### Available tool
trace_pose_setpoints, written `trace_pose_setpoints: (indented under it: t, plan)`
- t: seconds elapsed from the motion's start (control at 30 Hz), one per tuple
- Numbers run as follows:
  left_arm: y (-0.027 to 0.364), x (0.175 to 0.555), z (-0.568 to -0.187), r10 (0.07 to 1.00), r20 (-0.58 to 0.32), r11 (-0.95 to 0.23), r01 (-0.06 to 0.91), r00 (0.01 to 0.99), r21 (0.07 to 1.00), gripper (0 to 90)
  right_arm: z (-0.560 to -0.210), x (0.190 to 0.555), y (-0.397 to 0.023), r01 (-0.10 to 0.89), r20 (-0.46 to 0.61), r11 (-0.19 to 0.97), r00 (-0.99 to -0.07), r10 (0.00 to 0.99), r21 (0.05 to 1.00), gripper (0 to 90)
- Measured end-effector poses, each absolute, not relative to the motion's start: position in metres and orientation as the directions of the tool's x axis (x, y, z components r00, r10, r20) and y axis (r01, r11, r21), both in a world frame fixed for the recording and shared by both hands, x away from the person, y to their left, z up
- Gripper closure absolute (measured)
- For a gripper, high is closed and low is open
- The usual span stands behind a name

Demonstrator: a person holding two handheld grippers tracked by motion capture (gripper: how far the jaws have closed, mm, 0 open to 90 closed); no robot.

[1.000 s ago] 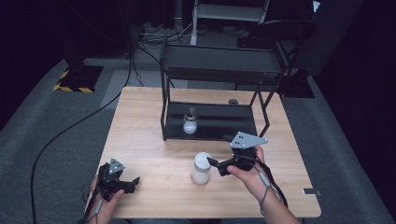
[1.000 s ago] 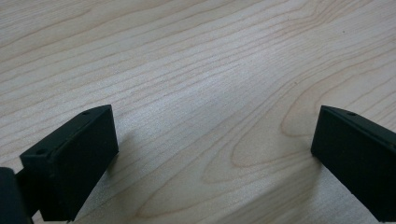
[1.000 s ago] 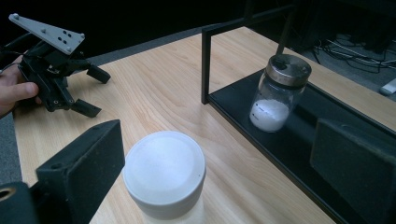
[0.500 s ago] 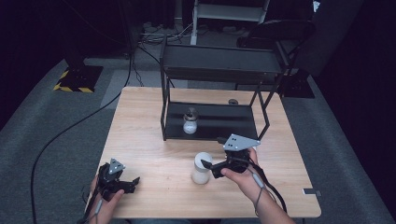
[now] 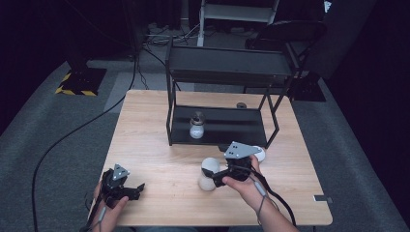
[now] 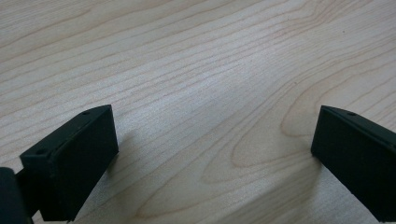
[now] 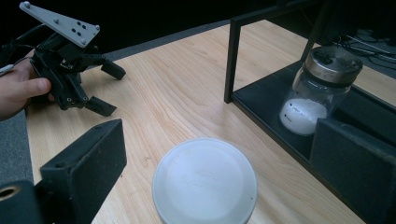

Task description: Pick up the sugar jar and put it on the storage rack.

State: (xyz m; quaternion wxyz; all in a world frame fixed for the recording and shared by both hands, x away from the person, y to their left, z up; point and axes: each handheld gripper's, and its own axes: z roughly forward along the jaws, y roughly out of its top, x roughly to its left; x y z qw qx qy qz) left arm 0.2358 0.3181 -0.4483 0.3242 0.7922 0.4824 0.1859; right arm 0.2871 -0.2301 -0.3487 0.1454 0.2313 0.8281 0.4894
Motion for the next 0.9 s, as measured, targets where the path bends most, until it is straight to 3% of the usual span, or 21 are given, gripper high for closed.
trace_pose_setpoints:
  t: [0.9]
  plan:
    - [0.318,0.236,-0.448,0.885,-0.019,-0.323,0.644,0.465,0.693,0.6,-0.370,0.296,-0.224,0.281,0.016,0.441,-0.856,0.517,0.852,6.5]
